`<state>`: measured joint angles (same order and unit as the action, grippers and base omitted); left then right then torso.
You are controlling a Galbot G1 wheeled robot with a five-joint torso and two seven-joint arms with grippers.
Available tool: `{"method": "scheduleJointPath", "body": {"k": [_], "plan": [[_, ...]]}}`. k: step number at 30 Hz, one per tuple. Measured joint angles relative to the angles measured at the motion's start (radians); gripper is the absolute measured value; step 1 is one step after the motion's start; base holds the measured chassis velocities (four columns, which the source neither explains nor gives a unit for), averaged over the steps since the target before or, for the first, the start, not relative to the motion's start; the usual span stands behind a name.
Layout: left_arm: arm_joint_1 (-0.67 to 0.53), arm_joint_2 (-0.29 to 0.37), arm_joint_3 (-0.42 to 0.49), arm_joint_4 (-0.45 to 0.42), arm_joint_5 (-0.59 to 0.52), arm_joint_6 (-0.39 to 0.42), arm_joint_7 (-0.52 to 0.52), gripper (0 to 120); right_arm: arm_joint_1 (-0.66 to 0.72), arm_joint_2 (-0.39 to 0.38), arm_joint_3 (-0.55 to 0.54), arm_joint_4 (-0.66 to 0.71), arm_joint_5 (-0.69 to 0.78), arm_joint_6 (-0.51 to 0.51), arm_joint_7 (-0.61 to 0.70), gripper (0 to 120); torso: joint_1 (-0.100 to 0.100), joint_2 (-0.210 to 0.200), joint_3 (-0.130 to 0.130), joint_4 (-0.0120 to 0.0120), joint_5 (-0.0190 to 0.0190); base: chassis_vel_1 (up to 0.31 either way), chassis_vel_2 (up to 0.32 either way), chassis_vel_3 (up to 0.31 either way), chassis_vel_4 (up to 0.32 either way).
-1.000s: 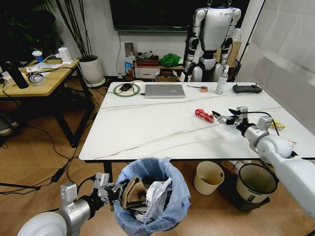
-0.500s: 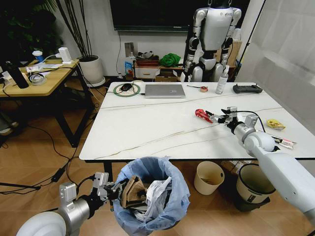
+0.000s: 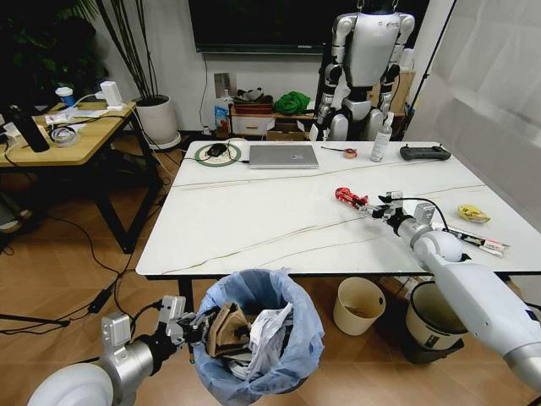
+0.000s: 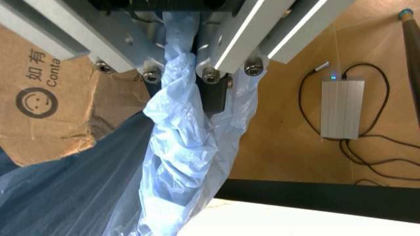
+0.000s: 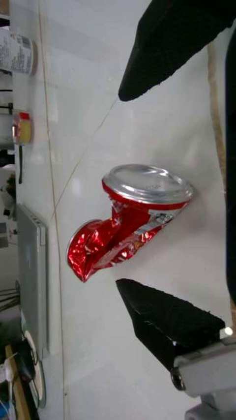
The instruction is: Pick up the trash bin and place the trash from the table into it.
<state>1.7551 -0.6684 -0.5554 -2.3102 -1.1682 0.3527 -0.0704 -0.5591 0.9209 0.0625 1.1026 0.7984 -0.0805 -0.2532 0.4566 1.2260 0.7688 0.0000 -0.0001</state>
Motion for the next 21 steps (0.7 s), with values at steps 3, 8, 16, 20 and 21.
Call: {"method": "scheduleJointPath", "body": {"k": [3,8,16,20,21], "plan": [[-0.001,0.000,0.002,0.001,0.001,0.000,0.000,0,0.008,0.006,-0.003,-0.019,-0.004,0.003,-0.003,100,0.000,0.000,0.000,-0.0001,0.0001,0.000,0.000,0.000,0.000],[-0.002,0.000,0.002,0.002,0.001,-0.001,0.001,0,0.018,0.016,-0.009,-0.041,-0.010,0.006,-0.006,100,0.000,0.000,0.000,0.0000,0.0001,0.000,0.000,0.000,0.000],[0.000,-0.002,0.001,0.003,0.004,-0.001,0.001,0,0.032,0.024,-0.017,-0.068,-0.016,0.012,-0.017,100,0.000,0.000,0.000,0.0000,0.0001,0.000,0.000,0.000,0.000],[0.000,-0.002,0.001,0.003,0.005,-0.002,0.002,0,0.037,0.027,-0.025,-0.079,-0.016,0.013,-0.026,100,0.000,0.000,0.000,0.0000,0.0000,0.000,0.000,0.000,0.000],[-0.001,-0.003,0.001,0.003,0.005,-0.002,0.002,0,0.038,0.028,-0.027,-0.083,-0.016,0.013,-0.029,99,0.000,0.000,0.000,0.0000,0.0000,0.000,0.000,0.000,0.000]]}}
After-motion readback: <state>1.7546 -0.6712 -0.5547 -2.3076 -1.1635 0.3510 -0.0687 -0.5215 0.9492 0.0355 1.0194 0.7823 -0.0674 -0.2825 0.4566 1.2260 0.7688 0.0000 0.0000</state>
